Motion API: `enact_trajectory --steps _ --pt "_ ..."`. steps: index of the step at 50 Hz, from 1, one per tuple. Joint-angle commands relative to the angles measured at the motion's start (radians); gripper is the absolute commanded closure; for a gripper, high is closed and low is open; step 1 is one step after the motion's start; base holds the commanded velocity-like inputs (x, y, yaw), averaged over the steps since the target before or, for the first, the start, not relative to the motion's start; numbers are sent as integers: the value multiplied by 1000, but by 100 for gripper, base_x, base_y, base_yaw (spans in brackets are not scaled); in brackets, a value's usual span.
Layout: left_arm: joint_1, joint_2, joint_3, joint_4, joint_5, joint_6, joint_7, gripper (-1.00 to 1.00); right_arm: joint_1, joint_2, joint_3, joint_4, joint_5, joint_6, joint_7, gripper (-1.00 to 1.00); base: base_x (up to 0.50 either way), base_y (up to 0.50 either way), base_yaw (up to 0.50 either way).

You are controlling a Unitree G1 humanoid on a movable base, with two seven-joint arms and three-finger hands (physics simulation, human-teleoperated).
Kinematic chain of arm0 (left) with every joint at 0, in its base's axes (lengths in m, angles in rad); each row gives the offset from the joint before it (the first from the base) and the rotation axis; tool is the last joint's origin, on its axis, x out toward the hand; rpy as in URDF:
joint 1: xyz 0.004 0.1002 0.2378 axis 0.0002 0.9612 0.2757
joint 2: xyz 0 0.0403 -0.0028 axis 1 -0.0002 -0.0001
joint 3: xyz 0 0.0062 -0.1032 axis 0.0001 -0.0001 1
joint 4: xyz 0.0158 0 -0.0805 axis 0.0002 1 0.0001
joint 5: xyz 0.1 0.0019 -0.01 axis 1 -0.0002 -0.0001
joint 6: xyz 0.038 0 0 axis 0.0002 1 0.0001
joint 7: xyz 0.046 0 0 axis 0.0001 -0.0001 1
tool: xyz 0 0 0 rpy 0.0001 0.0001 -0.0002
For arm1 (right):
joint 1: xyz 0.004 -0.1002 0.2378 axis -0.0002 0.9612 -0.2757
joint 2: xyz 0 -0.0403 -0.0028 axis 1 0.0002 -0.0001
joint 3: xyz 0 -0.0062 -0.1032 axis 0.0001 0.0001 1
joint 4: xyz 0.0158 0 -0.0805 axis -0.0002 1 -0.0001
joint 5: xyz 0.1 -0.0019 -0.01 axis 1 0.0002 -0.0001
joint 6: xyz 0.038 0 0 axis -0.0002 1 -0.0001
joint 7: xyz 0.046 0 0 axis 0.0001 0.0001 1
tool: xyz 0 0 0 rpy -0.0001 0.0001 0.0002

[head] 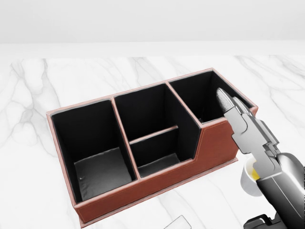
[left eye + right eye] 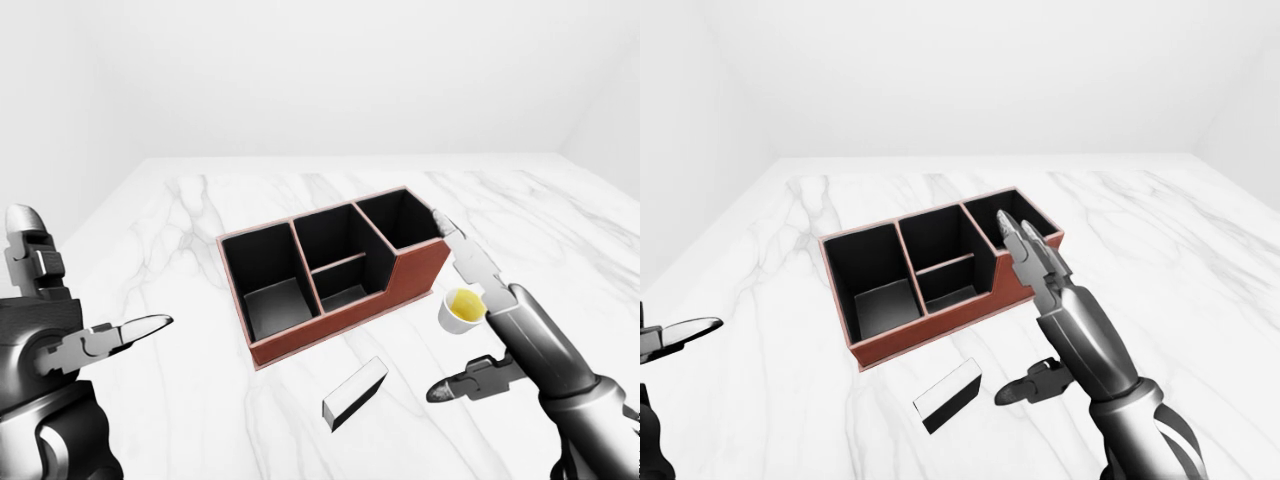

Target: Pick up the book and place it in the front compartment of the caddy.

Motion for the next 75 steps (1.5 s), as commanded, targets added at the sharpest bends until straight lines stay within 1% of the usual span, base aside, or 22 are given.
enact_trajectory --steps 1,9,14,18,23,30,37,44,54,58,75 --pt "-1 -1 -10 4 7 0 1 -100 22 1 -7 53 -43 0 0 -100 0 0 0" --pt "1 -5 -19 14 15 0 -3 -100 20 2 -5 100 -68 0 0 -100 0 0 0" --pt "-1 0 -11 9 9 0 -2 -100 11 -4 11 130 -92 0 0 -100 0 0 0" --pt "-3 -2 -17 18 14 0 -2 -100 8 -12 31 179 -117 0 0 -100 0 0 0" --pt "-4 -1 -17 13 10 0 2 -100 26 -12 58 197 -149 0 0 -100 0 0 0" --pt "-2 -6 -31 38 22 0 -6 -100 29 -11 66 240 -170 0 0 -100 0 0 0" --pt "-7 -2 -40 46 25 0 -6 -100 29 -16 81 254 -220 0 0 -100 0 0 0" --pt "-6 -3 -42 45 22 0 -5 -100 33 -13 81 262 -235 0 0 -100 0 0 0" --pt "8 -10 -27 38 15 0 -14 -100 51 -12 88 291 -273 0 0 -100 0 0 0" --pt "6 -9 -30 43 19 0 -15 -100 55 -10 98 297 -290 0 0 -100 0 0 0" --pt "4 -9 -34 42 18 0 -11 -100 14 -20 120 305 -354 0 0 -100 0 0 0"
